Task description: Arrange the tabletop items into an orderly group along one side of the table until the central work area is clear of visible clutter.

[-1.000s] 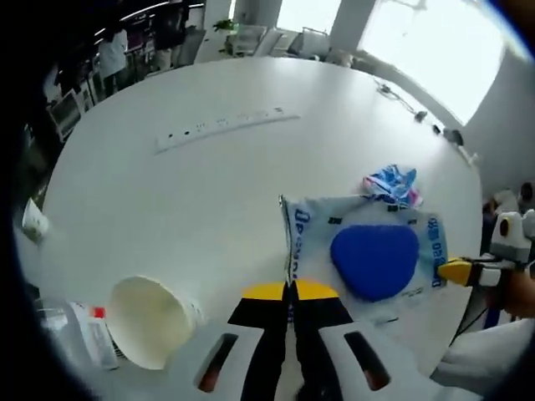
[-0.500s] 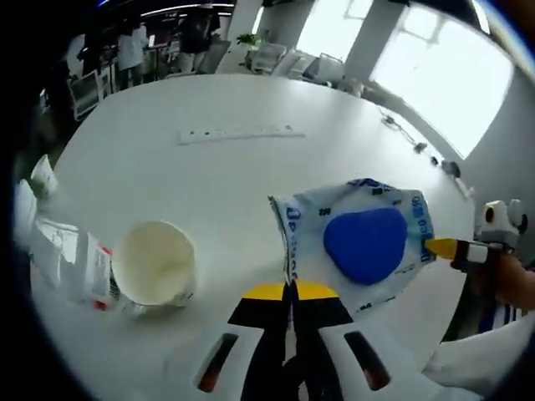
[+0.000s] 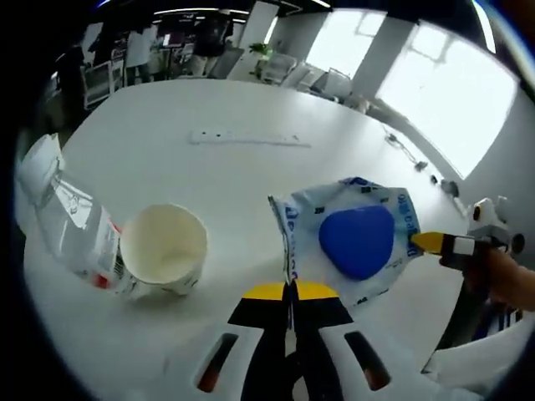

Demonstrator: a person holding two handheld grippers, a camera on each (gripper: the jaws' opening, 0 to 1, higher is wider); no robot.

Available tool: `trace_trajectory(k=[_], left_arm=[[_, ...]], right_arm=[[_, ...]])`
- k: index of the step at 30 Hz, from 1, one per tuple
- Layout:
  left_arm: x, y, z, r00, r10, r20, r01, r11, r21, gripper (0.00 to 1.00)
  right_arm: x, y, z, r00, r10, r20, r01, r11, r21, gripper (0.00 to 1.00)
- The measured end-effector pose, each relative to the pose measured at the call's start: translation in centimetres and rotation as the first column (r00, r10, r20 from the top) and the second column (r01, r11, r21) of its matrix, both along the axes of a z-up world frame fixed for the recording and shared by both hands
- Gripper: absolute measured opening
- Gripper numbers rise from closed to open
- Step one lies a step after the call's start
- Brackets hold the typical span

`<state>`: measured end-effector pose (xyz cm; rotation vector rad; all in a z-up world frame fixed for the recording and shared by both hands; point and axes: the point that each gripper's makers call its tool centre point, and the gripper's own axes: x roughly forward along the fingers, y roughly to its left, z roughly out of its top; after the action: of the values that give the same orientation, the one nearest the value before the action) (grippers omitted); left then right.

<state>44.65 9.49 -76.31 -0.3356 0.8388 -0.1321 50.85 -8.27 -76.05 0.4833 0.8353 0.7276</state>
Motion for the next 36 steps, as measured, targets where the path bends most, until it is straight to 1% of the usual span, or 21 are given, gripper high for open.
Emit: trace_trajectory(k=[4, 5, 9, 14, 17, 18, 21, 26, 30, 33, 36], left_arm=[[-0.2, 0.2, -0.2, 1.0, 0.007, -0.007, -0.007, 1.0, 0.0, 0.0], [-0.2, 0.2, -0.4, 1.0, 0.012, -0.01, -0.012, 1.0, -0.003, 0.0], [-0.3, 0.0, -0.8, 0.999, 0.033, -0.02, -0.033, 0.999, -0.003, 0.0], [-0.4, 0.1, -1.1, 0.999, 0.045, -0.026, -0.045, 0.999, -0.001, 0.0], [-0.3, 0.0, -1.2, 0.999, 0.038, -0.028, -0.038, 0.999, 0.004, 0.0], [-0.3, 0.0, -1.3, 0.999, 0.036, -0.03, -0.035, 0.999, 0.01, 0.0], [-0.2, 0.2, -1.8, 0.999, 0.031, -0.035, -0.029, 0.999, 0.044, 0.0], [-0.1, 0.6, -2.3, 0.997, 0.055, -0.049, -0.053, 0.998, 0.046, 0.0], [-0.1, 0.9, -2.7, 0.997, 0.053, -0.063, -0.048, 0.996, 0.075, 0.0], [0.0, 1.1, -3.0, 0.996, 0.06, -0.071, -0.055, 0.996, 0.072, 0.0], [0.2, 1.4, -3.2, 0.995, 0.063, -0.075, -0.057, 0.995, 0.077, 0.0]], right_arm=[[0.2, 0.4, 0.1, 1.0, 0.017, 0.013, -0.017, 1.0, -0.011, 0.0], [0.2, 0.5, -0.3, 0.999, 0.034, 0.017, -0.033, 0.999, -0.031, 0.0], [0.5, 0.6, -1.0, 0.999, 0.039, 0.014, -0.038, 0.998, -0.056, 0.0], [0.6, 0.6, -1.4, 0.999, 0.053, 0.013, -0.052, 0.996, -0.07, 0.0], [0.5, 0.6, -1.9, 0.998, 0.061, 0.012, -0.059, 0.995, -0.085, 0.0], [0.5, 0.6, -2.1, 0.998, 0.057, 0.006, -0.056, 0.995, -0.085, 0.0], [0.3, 1.0, -2.3, 0.997, 0.07, 0.014, -0.068, 0.992, -0.103, 0.0], [0.4, 1.3, -3.0, 0.997, 0.07, 0.011, -0.068, 0.989, -0.134, 0.0], [0.6, 1.6, -3.2, 0.997, 0.08, 0.012, -0.077, 0.986, -0.15, 0.0], [0.7, 1.8, -3.6, 0.995, 0.098, 0.021, -0.093, 0.981, -0.172, 0.0], [0.8, 1.9, -3.8, 0.994, 0.102, 0.023, -0.097, 0.98, -0.174, 0.0]])
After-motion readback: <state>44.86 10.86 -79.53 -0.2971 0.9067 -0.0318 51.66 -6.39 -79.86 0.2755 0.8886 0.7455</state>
